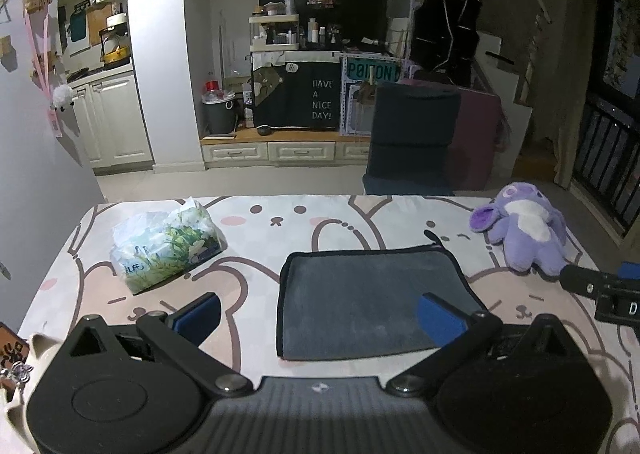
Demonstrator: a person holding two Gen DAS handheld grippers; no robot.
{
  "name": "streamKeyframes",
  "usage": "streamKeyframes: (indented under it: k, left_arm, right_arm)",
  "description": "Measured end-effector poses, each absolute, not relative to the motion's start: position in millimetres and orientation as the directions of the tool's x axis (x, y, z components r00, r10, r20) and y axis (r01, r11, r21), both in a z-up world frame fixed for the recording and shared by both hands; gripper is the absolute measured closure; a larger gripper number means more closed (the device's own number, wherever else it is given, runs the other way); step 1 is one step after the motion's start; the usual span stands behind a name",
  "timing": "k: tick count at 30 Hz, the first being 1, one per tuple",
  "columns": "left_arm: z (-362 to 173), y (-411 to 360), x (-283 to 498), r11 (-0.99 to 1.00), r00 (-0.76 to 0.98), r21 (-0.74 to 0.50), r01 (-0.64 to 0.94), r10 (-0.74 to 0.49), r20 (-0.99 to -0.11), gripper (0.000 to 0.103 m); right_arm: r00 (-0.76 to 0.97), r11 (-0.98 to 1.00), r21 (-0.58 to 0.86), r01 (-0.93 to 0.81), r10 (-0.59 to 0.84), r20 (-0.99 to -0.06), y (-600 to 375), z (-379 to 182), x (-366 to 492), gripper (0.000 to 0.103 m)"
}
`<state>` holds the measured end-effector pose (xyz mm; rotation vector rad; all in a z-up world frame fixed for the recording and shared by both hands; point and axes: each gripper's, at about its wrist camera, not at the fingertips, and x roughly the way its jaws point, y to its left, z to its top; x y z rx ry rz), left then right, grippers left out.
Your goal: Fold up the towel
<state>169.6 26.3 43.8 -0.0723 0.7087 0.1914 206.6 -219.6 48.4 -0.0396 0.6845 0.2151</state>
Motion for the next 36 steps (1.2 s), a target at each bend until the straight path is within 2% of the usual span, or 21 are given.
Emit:
streamKeyframes:
  k: [16,36]
  left_arm:
    - [44.6,17.4,117.4,0.978,0.758,-0.004,-0.21,0.16,-0.633,0.0]
    - [28.3,0.9,55.4,0.994,0.778,-0.019,-0.112,0.076,-0.624,0.0]
  right_arm:
    - [0.763,0.97,0.045,-0.239,0.217,-0.609,-229.7,51.8,148.2,0.0]
    - [0.763,0.959,0.03,-0.283,0.244,-0.598,-249.8,41.4,79.7,0.0]
